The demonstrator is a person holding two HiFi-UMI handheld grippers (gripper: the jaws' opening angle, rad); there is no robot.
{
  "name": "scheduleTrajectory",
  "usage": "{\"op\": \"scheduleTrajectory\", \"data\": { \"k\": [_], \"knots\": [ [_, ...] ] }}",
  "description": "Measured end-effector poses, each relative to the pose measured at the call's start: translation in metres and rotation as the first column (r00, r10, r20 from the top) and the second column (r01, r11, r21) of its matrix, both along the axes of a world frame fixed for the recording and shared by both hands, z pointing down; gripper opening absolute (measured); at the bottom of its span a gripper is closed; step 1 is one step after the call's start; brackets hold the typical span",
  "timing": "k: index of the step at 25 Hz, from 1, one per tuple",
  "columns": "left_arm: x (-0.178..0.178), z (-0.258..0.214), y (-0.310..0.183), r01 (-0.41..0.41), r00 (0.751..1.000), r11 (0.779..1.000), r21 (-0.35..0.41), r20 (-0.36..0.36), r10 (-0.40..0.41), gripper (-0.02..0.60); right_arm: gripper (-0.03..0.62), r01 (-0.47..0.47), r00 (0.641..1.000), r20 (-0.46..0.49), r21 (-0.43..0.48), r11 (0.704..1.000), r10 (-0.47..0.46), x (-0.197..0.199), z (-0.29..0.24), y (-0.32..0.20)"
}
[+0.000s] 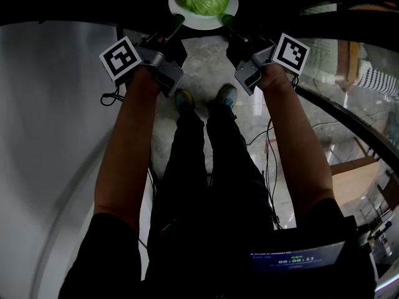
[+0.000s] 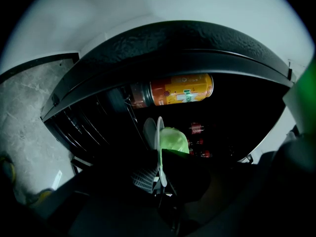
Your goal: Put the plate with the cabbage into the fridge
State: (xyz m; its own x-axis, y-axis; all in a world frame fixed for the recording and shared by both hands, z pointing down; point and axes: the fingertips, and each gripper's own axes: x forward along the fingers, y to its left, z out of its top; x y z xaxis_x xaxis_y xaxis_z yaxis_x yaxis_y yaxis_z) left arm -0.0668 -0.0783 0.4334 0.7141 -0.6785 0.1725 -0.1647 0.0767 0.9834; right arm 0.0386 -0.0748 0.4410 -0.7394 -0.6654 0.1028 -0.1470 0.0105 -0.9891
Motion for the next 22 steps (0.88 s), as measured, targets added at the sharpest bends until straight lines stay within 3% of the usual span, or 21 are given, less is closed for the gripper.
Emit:
{"op": "scheduleTrajectory", "data": {
  "k": [5, 8, 11, 15, 18, 20, 22],
  "knots": [
    [-0.008, 0.002, -0.006, -0.011, 0.999, 1.000, 0.026, 0.037, 0.010, 0.012, 0.021, -0.001, 1.000, -0.027, 0.026, 1.000, 0.002, 0.002, 0.000, -0.005],
    [-0.015, 0.000, -0.016, -0.036, 0.985, 0.998, 0.056, 0.172, 0.026, 0.012, 0.020, 0.010, 0.990, -0.142, 0.094, 0.996, 0.004, 0.008, -0.008, -0.015],
    [-0.018, -0.003, -0.017, -0.070, 0.944, 0.992, 0.108, 0.327, 0.031, 0.012, 0.020, 0.029, 0.950, -0.312, 0.168, 0.985, 0.025, 0.014, -0.009, -0.014],
    [-0.020, -0.011, -0.015, -0.153, 0.836, 0.969, 0.196, 0.548, 0.021, 0.012, 0.020, 0.079, 0.882, -0.469, 0.251, 0.965, 0.050, 0.012, -0.013, -0.007],
    [-0.018, -0.015, -0.014, -0.242, 0.727, 0.939, 0.246, 0.686, 0.008, 0.012, 0.005, 0.152, 0.818, -0.573, 0.318, 0.936, 0.062, 0.006, -0.017, -0.003],
    [-0.015, -0.017, -0.013, -0.310, 0.651, 0.913, 0.266, 0.759, 0.000, 0.011, 0.005, 0.200, 0.780, -0.622, 0.347, 0.916, 0.065, 0.001, -0.019, -0.002],
    [-0.009, -0.017, -0.012, -0.365, 0.596, 0.889, 0.276, 0.803, -0.005, 0.009, 0.005, 0.235, 0.754, -0.654, 0.360, 0.903, 0.065, -0.003, -0.019, -0.003]
  ]
}}
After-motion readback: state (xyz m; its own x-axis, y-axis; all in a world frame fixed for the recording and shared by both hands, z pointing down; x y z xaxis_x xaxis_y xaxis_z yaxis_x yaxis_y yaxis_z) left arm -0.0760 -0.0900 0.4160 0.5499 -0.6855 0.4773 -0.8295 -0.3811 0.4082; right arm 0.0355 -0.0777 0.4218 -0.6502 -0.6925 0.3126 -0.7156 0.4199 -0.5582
